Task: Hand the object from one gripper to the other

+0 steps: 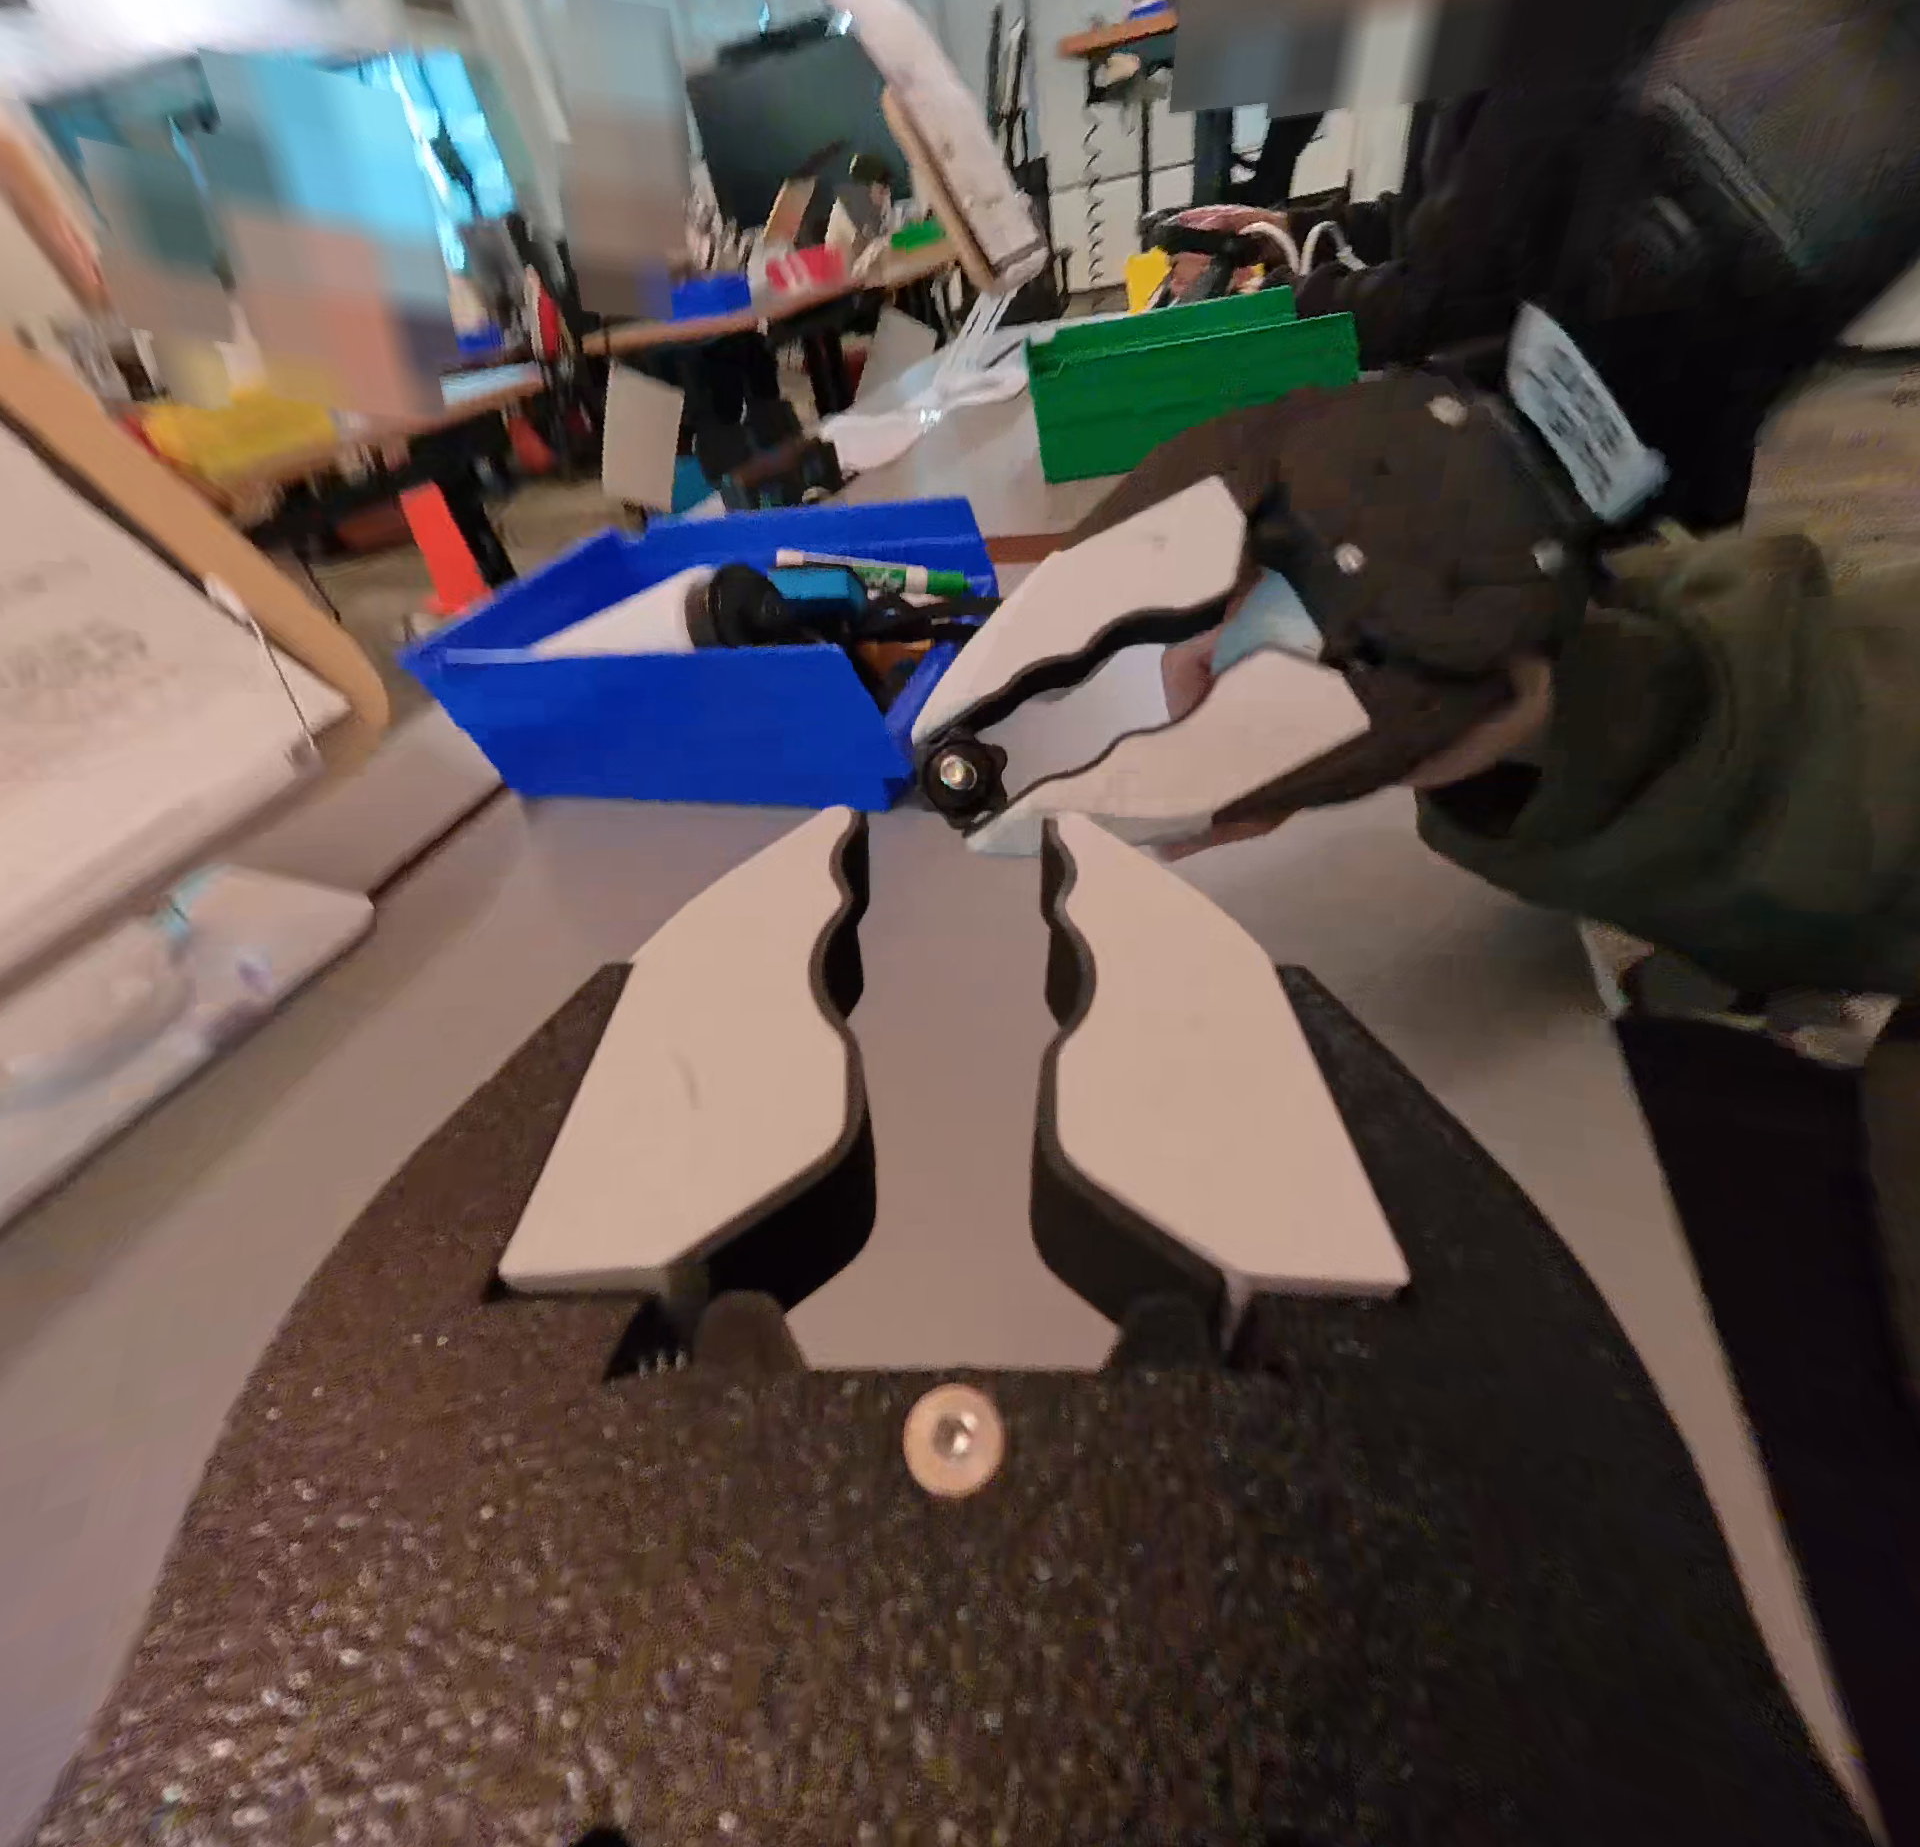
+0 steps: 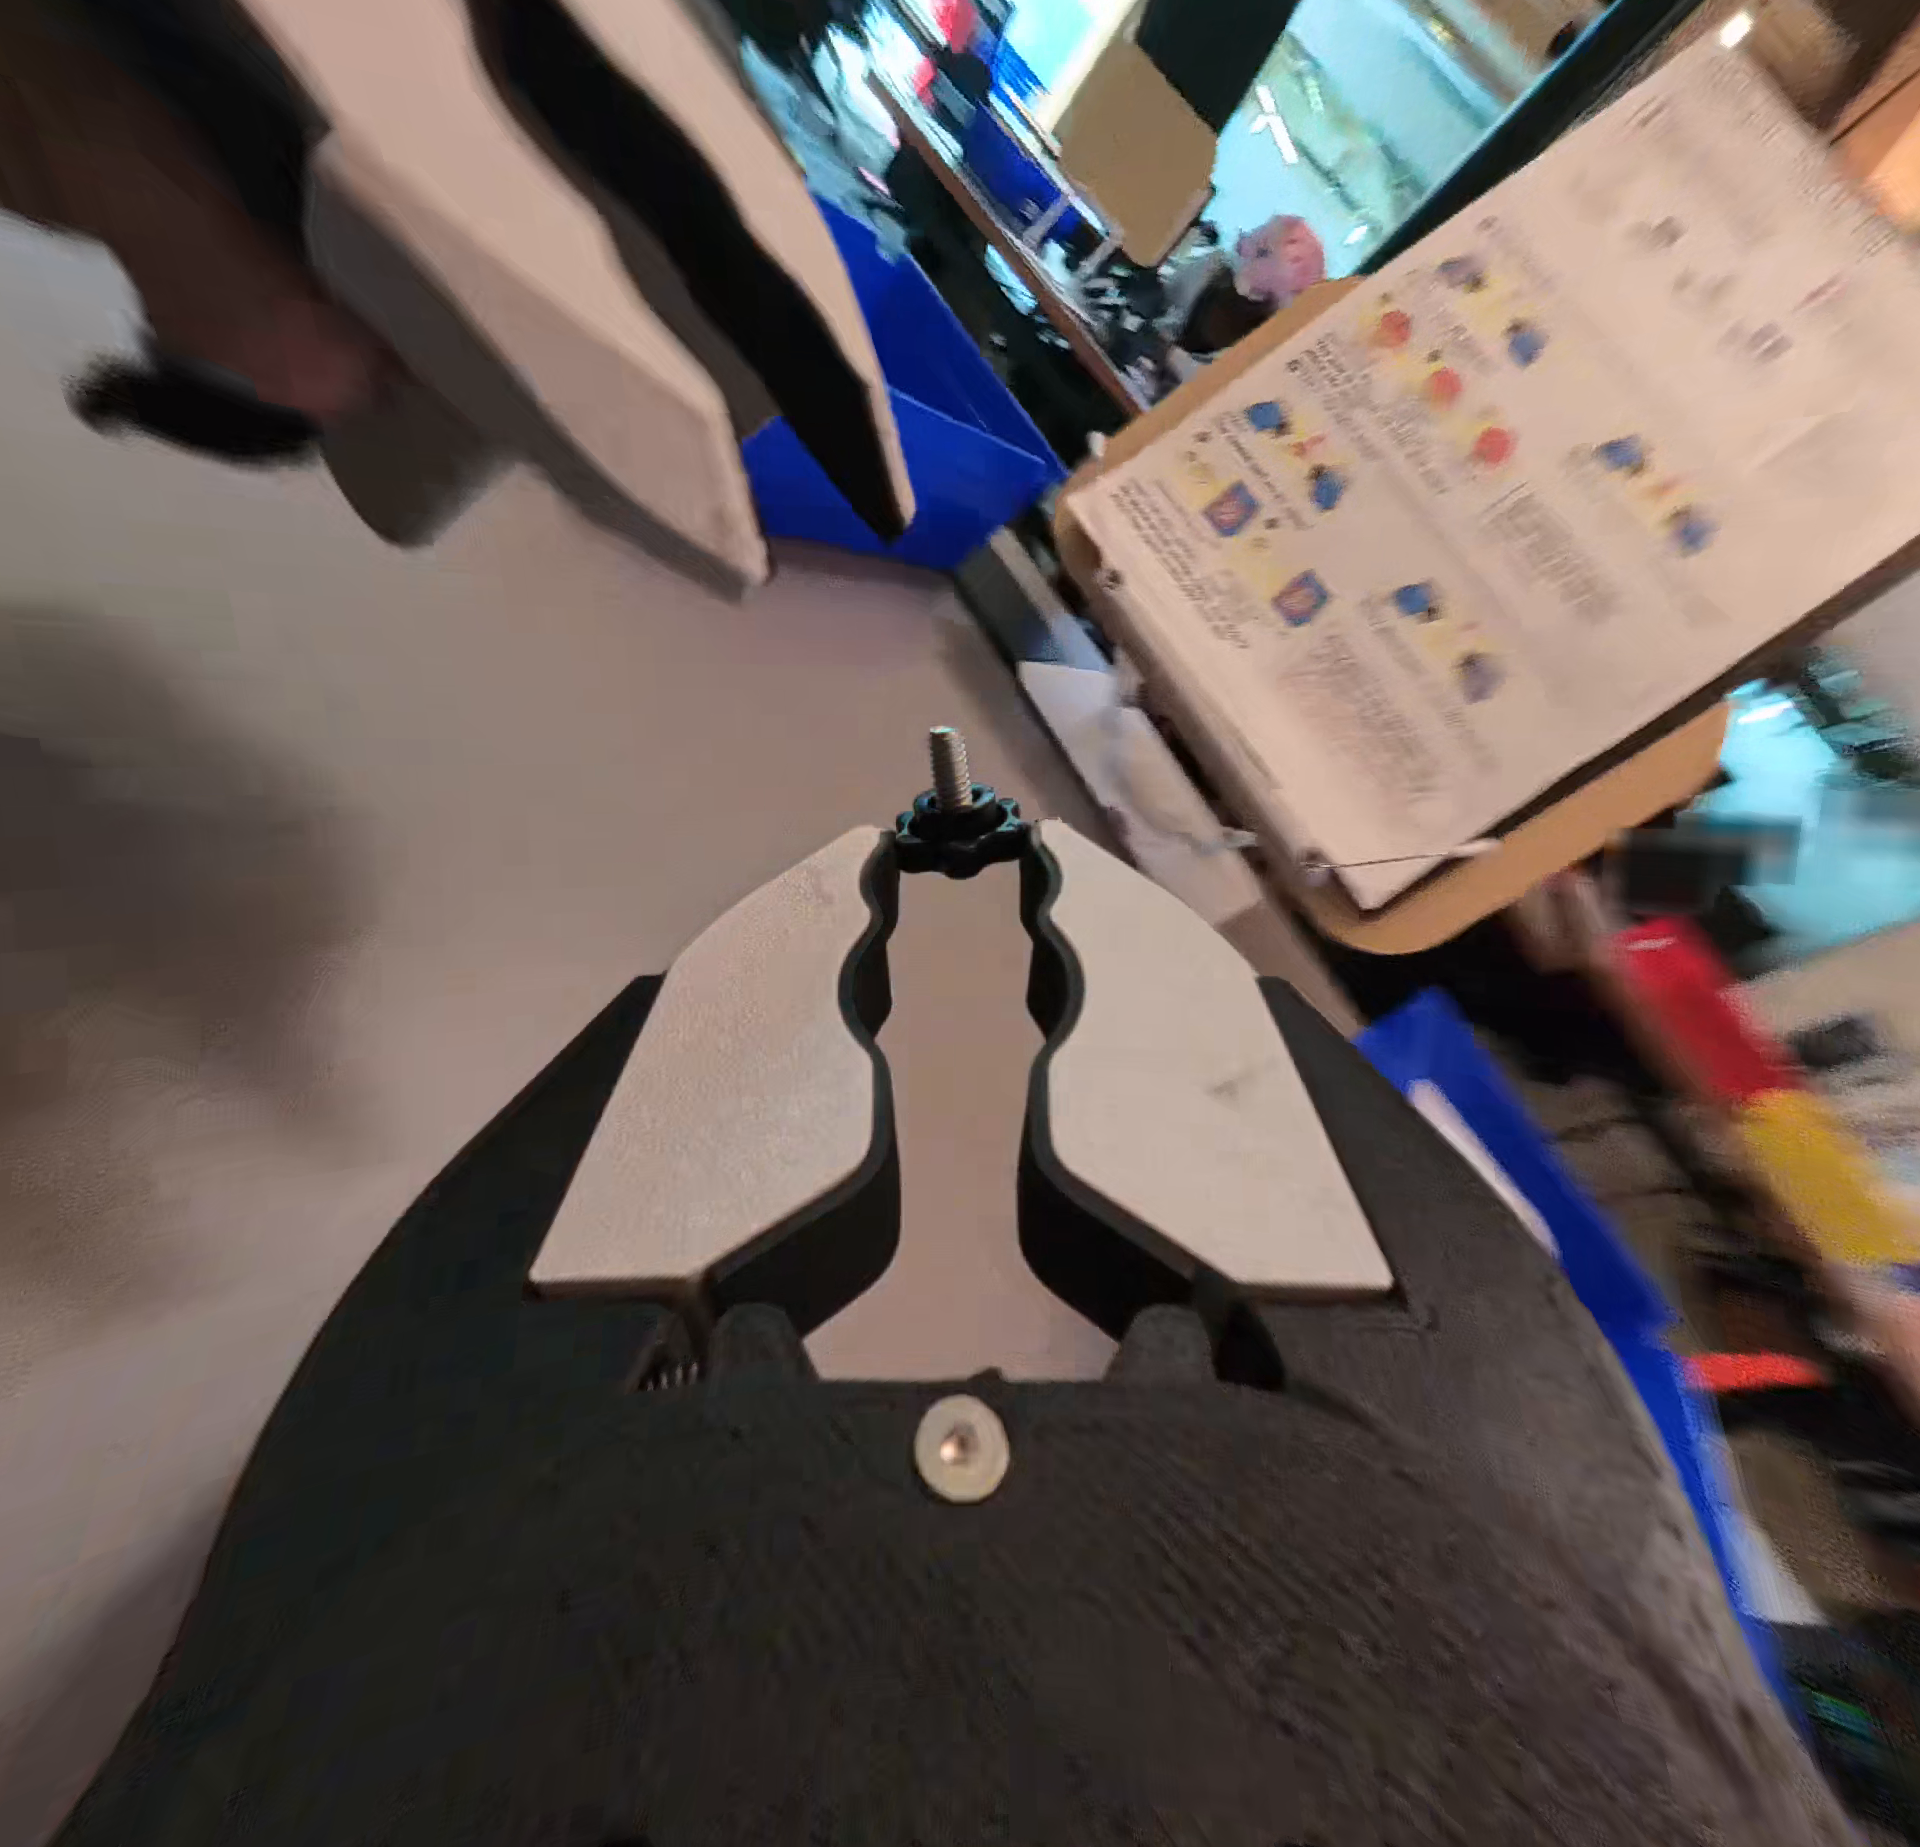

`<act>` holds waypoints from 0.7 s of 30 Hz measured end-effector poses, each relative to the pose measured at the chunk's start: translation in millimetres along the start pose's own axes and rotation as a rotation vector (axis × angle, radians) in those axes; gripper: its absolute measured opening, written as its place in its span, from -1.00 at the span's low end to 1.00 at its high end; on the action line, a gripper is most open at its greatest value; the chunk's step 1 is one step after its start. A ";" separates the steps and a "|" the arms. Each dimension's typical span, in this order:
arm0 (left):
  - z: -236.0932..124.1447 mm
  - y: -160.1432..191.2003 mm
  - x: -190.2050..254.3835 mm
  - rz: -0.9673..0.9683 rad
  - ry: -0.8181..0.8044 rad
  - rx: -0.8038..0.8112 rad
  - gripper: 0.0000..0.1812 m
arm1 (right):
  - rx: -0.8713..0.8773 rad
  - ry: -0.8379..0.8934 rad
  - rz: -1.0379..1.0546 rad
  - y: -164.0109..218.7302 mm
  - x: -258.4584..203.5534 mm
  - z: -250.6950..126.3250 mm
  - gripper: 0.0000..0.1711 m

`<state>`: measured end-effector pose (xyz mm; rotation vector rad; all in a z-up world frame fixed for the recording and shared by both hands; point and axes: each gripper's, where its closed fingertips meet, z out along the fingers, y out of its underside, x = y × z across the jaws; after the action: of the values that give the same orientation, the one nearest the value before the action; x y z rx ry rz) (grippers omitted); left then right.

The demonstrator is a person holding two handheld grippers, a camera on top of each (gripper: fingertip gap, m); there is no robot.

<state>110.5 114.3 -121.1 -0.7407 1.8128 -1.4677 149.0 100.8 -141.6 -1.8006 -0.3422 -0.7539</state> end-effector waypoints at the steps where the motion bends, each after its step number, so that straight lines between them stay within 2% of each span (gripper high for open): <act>1: 2.5 1.0 0.2 -0.061 -0.009 -0.021 -0.68 | -0.024 0.023 -0.073 2.4 -1.2 1.5 -0.73; 4: 10.2 4.5 6.7 -0.208 -0.002 -0.057 -0.72 | -0.046 0.060 -0.211 2.3 -7.5 5.5 -0.73; 9: 13.4 18.2 -0.4 -0.342 -0.036 -0.116 -0.76 | -0.078 0.102 -0.368 -0.6 -12.3 8.5 -0.74; 18: 14.6 21.6 1.6 -0.390 0.005 -0.113 -0.83 | -0.059 0.115 -0.401 -9.7 -14.0 6.8 -0.74; 21: 15.8 19.8 4.0 -0.384 0.011 -0.100 -0.93 | -0.065 0.115 -0.423 -10.3 -16.3 6.3 -0.74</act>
<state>120.3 105.8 -143.3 -1.1847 1.8324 -1.6273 132.9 112.5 -145.8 -1.7556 -0.6397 -1.1699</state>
